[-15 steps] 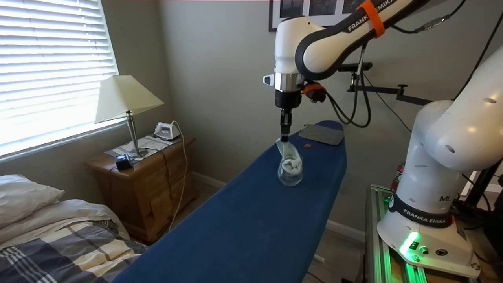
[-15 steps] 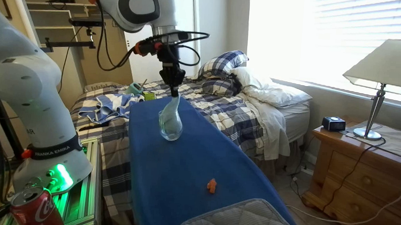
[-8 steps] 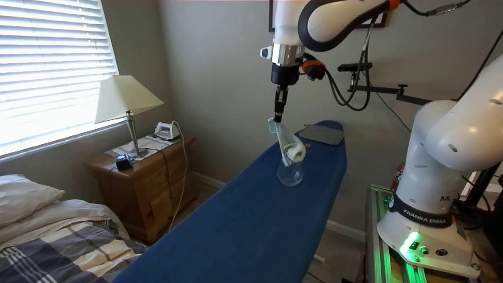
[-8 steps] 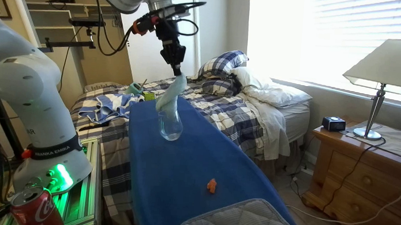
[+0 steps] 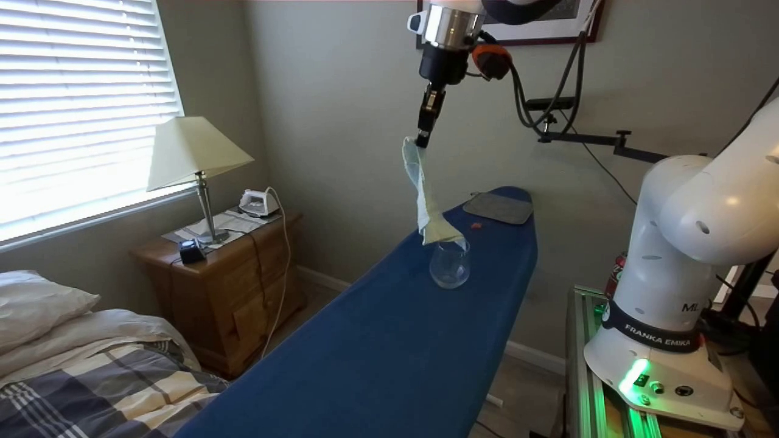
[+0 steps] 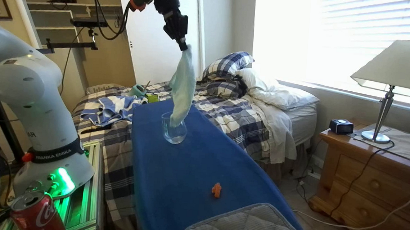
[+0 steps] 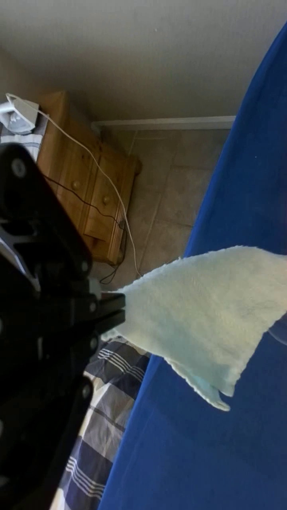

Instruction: Remove the cloth from the glass cup and put it on the ironing board

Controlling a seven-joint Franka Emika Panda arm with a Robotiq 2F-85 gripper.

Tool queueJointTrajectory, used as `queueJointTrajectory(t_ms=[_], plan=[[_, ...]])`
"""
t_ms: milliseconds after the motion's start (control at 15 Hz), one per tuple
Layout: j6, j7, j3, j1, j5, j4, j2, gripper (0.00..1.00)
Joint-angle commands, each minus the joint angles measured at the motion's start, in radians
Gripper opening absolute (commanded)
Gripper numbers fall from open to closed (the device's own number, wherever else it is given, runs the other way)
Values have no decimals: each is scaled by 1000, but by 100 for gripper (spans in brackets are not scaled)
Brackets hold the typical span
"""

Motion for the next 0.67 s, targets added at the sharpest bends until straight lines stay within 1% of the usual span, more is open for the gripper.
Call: queueJointTrajectory(t_ms=[0,333,600], plan=[[-35,51,-15,-38,-34,24,-49,2],[-38,89,-45,-106,-69,20,-109,2],[-20,102,-88,-159,-86,-9,-109,2]])
